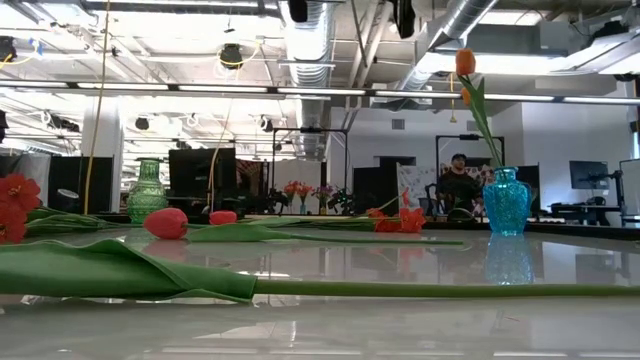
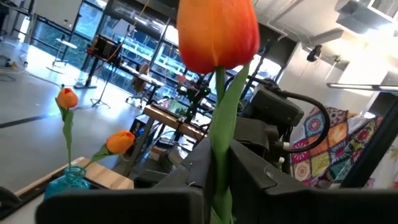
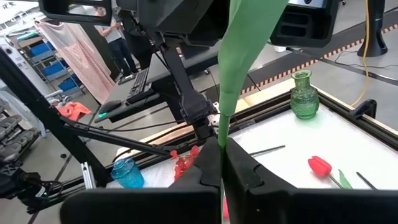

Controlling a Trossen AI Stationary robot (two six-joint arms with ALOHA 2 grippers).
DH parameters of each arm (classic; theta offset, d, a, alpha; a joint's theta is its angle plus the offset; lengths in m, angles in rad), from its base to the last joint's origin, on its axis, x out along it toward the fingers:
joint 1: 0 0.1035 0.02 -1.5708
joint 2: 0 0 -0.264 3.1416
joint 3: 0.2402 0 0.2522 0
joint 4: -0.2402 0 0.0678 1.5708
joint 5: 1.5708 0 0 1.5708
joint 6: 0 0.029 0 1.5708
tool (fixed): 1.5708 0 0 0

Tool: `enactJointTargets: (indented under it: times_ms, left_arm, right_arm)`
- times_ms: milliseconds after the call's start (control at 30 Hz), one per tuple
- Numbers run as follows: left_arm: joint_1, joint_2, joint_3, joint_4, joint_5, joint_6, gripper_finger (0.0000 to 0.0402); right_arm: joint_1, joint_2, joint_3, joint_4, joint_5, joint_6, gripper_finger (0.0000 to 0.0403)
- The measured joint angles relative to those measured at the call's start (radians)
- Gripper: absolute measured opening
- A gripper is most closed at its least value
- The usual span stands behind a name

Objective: Sort flowers into vase by color
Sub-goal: Put the orange tulip into the top blue vase

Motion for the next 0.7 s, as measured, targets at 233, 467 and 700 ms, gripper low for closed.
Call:
enactJointTargets:
  times_ms: [233, 467, 700]
  left_arm:
    - [0.003, -0.004, 0.0, -0.012, 0.026, 0.053, 0.0099]
    - [0.039, -0.035, 0.0, -0.081, 0.071, 0.062, 0.0178]
    - [0.089, -0.109, 0.0, -0.172, 0.125, 0.065, 0.0232]
  right_arm:
    - [-0.005, -0.019, 0.0, -0.001, 0.01, -0.003, 0.0026]
    - [-0.033, -0.08, 0.0, -0.05, 0.021, -0.023, 0.0025]
    - [-0.101, -0.154, 0.0, -0.153, 0.049, -0.062, 0.0026]
